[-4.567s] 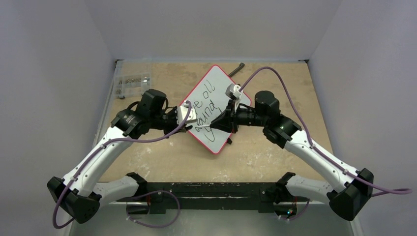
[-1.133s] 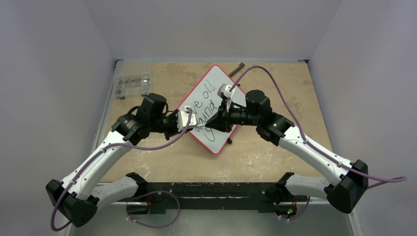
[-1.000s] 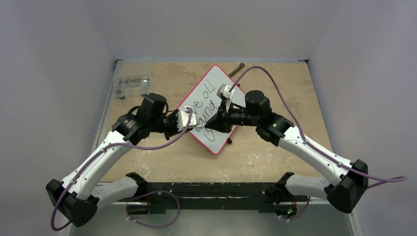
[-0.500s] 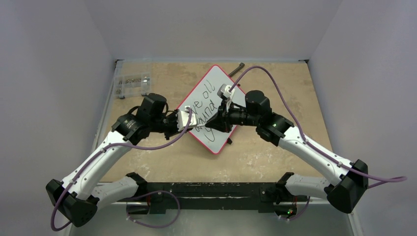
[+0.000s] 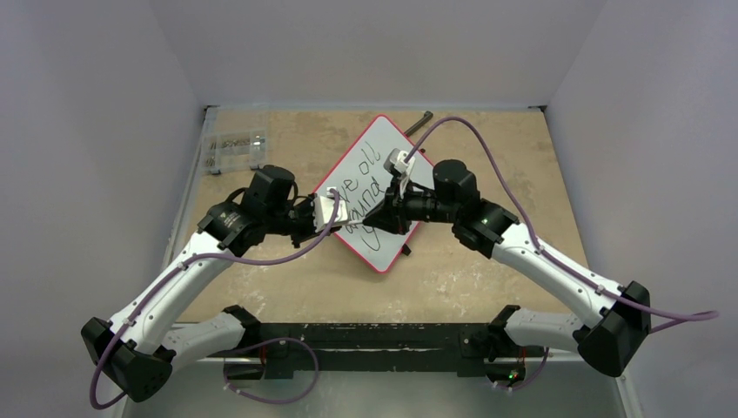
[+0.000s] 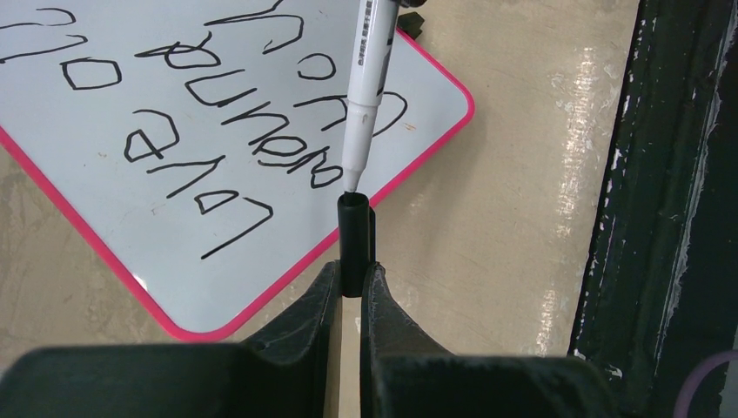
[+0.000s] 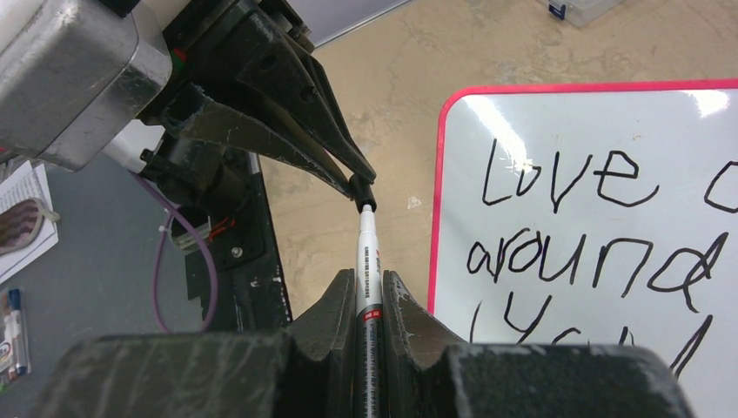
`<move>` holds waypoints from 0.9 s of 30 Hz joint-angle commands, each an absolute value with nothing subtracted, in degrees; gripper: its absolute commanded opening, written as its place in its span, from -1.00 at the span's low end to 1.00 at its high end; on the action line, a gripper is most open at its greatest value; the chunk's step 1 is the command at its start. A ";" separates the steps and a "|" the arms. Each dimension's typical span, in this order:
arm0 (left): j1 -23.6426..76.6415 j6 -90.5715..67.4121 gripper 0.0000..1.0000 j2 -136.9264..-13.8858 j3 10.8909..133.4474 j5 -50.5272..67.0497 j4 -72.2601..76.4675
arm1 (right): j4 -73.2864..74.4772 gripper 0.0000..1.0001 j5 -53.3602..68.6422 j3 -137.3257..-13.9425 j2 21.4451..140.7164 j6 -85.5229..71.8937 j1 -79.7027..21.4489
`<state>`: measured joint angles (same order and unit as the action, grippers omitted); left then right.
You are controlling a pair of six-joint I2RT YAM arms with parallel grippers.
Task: Write a sentence on the whiteboard
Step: Insert the whiteboard marker without the cap into the pen cap.
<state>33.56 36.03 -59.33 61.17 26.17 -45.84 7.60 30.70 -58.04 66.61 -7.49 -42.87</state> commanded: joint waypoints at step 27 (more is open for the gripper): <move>34.23 37.21 -1.00 -58.61 61.39 31.02 -44.24 | 7.34 -1.00 37.16 -64.79 77.11 -4.50 -45.85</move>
